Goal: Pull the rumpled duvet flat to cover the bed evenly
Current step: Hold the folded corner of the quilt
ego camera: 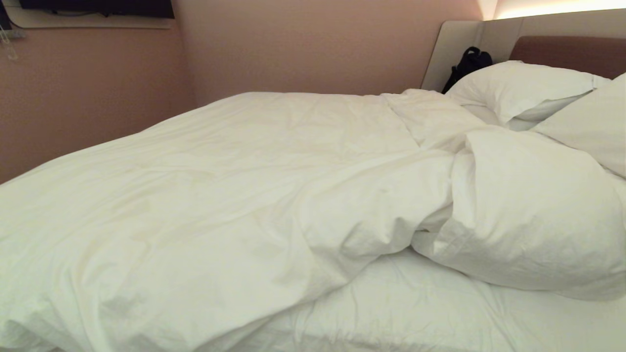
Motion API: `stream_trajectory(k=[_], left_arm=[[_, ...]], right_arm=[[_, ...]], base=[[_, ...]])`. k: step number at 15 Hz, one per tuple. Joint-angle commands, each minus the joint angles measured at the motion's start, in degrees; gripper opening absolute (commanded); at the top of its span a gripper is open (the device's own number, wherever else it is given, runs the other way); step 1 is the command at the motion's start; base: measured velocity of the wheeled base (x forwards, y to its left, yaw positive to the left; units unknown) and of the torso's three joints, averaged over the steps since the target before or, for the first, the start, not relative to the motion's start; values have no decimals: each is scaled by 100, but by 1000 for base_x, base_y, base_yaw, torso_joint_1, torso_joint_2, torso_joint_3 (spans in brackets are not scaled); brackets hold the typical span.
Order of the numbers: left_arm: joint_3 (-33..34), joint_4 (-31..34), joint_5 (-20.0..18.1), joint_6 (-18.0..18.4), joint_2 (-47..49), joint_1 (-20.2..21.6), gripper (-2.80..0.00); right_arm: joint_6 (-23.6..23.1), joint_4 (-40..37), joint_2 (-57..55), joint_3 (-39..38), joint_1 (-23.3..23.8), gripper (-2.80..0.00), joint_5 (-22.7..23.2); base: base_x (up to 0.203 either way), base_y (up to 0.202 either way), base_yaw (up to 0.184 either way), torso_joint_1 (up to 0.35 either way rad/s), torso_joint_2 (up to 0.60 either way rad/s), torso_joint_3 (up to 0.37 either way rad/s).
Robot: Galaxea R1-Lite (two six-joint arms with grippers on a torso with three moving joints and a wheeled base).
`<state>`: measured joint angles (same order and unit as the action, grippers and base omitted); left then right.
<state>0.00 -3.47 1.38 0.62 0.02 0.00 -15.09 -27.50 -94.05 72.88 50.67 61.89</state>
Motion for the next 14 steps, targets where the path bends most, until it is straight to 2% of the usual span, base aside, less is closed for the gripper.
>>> stream_trajectory(k=[1, 5, 8, 11, 14], left_arm=[[0, -4, 3, -1, -2, 0, -280], [0, -4, 3, -1, -2, 0, -280], [0, -4, 3, -1, -2, 0, -280], [0, -4, 3, -1, -2, 0, -280], [0, -4, 3, -1, -2, 0, -280]], right_arm=[[-372, -9, -299, 45, 173, -280, 2091], [-371, 26, -492, 182, 419, -280, 1935], [-371, -25, -513, 153, 442, -280, 1286], [-354, -448, -229, 41, 435, -280, 896], [-466, -645, -54, -695, 424, -280, 409]], base=[[0, 0, 0, 0, 0, 0], [0, 0, 0, 0, 0, 0], [0, 0, 0, 0, 0, 0], [0, 0, 0, 0, 0, 0], [0, 0, 0, 0, 0, 0]])
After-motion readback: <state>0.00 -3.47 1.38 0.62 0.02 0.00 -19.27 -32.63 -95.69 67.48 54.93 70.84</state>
